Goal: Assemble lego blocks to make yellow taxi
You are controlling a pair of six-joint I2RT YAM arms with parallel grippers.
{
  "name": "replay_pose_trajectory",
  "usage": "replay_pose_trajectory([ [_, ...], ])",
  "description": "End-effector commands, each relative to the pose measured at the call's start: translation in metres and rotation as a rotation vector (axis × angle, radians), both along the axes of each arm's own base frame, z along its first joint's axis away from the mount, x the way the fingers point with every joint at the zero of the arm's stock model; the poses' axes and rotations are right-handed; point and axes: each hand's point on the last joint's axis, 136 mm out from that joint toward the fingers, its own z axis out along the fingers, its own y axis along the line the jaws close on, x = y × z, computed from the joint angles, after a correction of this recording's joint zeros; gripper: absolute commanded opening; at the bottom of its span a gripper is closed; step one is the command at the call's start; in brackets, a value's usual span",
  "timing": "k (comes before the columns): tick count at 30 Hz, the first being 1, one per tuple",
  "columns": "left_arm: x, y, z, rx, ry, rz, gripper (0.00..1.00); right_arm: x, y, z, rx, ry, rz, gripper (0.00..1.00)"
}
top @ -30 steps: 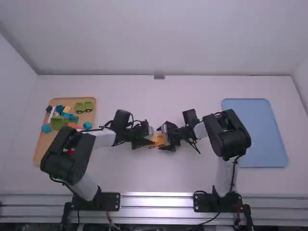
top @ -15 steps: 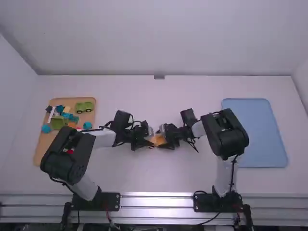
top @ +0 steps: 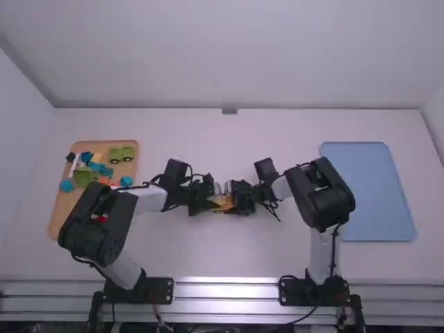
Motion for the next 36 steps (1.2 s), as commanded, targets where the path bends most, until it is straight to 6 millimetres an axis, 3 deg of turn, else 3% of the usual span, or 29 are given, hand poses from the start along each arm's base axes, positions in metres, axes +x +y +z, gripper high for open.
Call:
replay_pose_trajectory([
  [1, 0.002, -0.002, 0.003, -0.01, -0.017, -0.011, 0.02, 0.01, -0.009, -0.007, -0.037, 0.057, -0.073, 0.52],
  [9, 0.022, -0.008, 0.02, -0.021, -0.086, -0.019, 0.02, 0.012, -0.009, -0.006, -0.04, 0.094, -0.108, 0.5],
  [16, 0.037, -0.012, 0.031, -0.044, -0.087, -0.024, 0.02, 0.019, -0.012, 0.021, -0.038, -0.016, -0.119, 0.51],
  [22, 0.021, -0.016, 0.02, -0.053, -0.057, -0.117, 0.02, -0.006, -0.01, 0.01, -0.037, -0.052, -0.085, 0.54],
  [29, 0.015, -0.015, 0.016, -0.035, -0.053, -0.139, 0.02, -0.005, -0.009, 0.011, -0.018, -0.08, -0.097, 0.58],
  [31, 0.011, -0.014, 0.014, -0.029, -0.036, -0.144, 0.02, -0.005, -0.009, 0.011, -0.017, -0.096, -0.087, 0.67],
  [36, 0.004, -0.013, 0.01, -0.016, -0.038, -0.176, 0.02, -0.005, -0.01, 0.011, -0.018, -0.104, -0.083, 0.75],
])
